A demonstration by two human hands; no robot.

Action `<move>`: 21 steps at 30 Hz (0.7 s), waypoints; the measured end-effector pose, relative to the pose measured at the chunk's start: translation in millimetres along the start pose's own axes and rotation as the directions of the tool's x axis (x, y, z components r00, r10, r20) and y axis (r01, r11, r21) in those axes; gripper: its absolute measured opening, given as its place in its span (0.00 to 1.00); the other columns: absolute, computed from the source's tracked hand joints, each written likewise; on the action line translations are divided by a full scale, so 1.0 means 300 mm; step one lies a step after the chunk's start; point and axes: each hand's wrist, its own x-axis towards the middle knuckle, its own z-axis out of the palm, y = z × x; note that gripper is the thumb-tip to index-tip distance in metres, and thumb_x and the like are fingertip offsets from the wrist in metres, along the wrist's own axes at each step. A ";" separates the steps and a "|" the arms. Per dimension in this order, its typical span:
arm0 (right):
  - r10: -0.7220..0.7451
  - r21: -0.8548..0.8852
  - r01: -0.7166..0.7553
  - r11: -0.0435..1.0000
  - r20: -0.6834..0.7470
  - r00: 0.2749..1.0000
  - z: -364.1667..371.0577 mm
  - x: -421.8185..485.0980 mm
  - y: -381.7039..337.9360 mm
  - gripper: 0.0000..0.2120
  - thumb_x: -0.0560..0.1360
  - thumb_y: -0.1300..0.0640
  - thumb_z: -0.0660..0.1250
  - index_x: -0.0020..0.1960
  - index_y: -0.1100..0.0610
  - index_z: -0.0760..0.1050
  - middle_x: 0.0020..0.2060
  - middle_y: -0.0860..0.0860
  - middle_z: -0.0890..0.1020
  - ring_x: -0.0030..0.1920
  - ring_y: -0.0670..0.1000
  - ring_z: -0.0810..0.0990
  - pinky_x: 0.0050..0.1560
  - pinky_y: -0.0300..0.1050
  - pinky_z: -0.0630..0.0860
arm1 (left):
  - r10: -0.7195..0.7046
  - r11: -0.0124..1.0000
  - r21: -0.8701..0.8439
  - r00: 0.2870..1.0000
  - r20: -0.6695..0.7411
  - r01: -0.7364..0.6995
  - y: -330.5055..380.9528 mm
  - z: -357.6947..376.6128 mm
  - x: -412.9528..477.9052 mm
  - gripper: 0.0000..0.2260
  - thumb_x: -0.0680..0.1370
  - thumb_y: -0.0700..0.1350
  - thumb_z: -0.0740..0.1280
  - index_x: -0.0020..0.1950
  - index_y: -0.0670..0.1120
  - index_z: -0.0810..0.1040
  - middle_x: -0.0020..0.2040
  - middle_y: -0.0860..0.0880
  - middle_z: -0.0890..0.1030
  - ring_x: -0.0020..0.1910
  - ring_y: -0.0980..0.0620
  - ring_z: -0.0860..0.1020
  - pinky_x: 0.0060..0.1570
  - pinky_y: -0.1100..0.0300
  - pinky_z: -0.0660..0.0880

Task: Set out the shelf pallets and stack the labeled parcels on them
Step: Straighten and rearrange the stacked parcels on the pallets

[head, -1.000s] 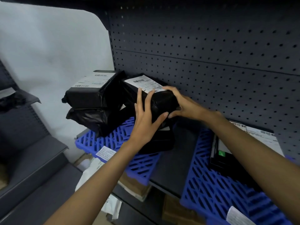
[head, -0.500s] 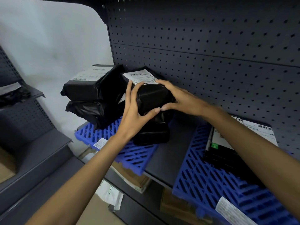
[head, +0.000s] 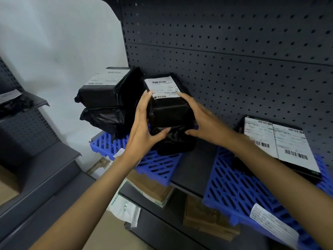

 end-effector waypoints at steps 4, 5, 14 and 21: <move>0.022 0.013 -0.021 1.000 -0.074 0.997 0.051 -0.027 -0.019 0.59 0.68 0.61 0.78 0.75 0.31 0.38 0.76 0.48 0.58 0.73 0.51 0.64 0.67 0.61 0.70 | 0.105 0.952 0.280 0.991 0.083 -0.125 0.015 0.011 -0.062 0.43 0.72 0.45 0.76 0.80 0.49 0.54 0.80 0.46 0.47 0.79 0.49 0.52 0.73 0.45 0.64; 0.038 0.004 -0.037 0.999 -0.086 0.996 0.060 -0.027 -0.025 0.59 0.68 0.62 0.78 0.75 0.31 0.38 0.76 0.48 0.58 0.73 0.52 0.64 0.67 0.62 0.69 | 0.086 0.946 0.305 0.991 0.098 -0.112 0.014 0.018 -0.066 0.43 0.72 0.45 0.77 0.80 0.51 0.54 0.80 0.47 0.46 0.79 0.50 0.51 0.73 0.47 0.64; 0.183 -0.070 -0.201 0.977 -0.207 0.961 0.123 -0.012 -0.077 0.57 0.70 0.66 0.75 0.75 0.34 0.36 0.74 0.54 0.63 0.67 0.57 0.71 0.63 0.65 0.70 | 0.074 0.962 0.252 0.988 0.136 -0.106 -0.031 0.016 -0.025 0.47 0.67 0.41 0.80 0.78 0.53 0.56 0.79 0.47 0.47 0.78 0.50 0.52 0.74 0.48 0.61; 0.283 -0.033 -0.311 0.950 -0.330 0.900 0.195 0.008 -0.143 0.54 0.71 0.69 0.72 0.75 0.34 0.40 0.67 0.55 0.70 0.61 0.58 0.75 0.57 0.62 0.74 | 0.150 0.961 0.204 0.970 0.191 -0.189 -0.094 -0.034 0.006 0.44 0.66 0.41 0.80 0.76 0.51 0.60 0.77 0.44 0.51 0.76 0.44 0.55 0.72 0.43 0.65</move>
